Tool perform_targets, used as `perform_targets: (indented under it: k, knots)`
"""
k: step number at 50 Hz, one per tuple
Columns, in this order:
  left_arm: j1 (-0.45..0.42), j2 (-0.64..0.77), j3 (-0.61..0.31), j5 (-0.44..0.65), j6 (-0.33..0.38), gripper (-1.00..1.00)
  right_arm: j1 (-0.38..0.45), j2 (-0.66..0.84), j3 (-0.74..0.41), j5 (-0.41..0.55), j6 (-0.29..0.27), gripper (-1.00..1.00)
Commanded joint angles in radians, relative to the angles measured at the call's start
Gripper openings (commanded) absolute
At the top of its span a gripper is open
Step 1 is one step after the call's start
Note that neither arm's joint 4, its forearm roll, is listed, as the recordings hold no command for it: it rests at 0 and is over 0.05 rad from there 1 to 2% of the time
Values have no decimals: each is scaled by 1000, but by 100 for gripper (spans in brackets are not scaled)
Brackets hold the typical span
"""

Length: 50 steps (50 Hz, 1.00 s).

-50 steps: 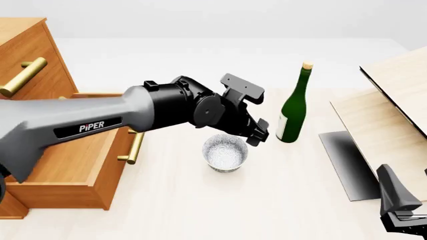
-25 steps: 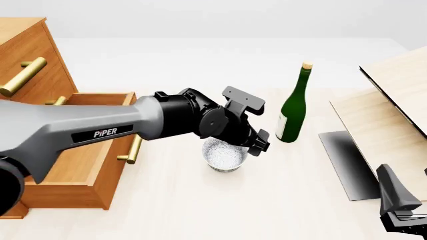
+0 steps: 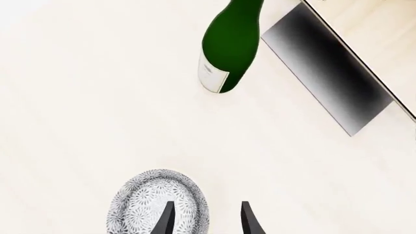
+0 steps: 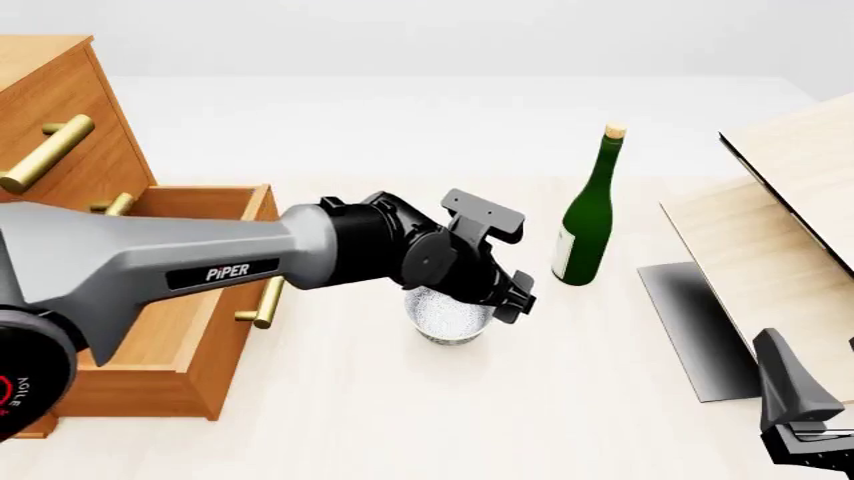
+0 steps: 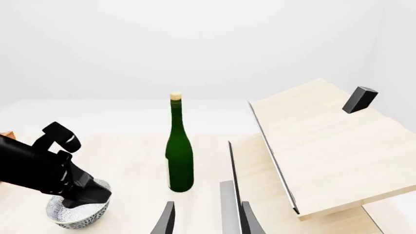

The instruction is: Put the bowl in the bottom drawer of the cabinet.

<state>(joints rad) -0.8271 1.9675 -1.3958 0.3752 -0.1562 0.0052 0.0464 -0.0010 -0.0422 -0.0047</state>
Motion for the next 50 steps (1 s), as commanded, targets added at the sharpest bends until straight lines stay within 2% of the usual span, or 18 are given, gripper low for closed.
perform_targets:
  k: [1,10,28,50]
  knots:
    - [-1,10,-7,4,-15,100,0,0,0,0,0,100]
    - [-2,27,20,-28,-35,100,0,0,0,0,0,100]
    - [32,52,15,-32,-35,100,0,0,0,0,0,100]
    - [21,91,16,-60,-69,100,0,0,0,0,0,100]
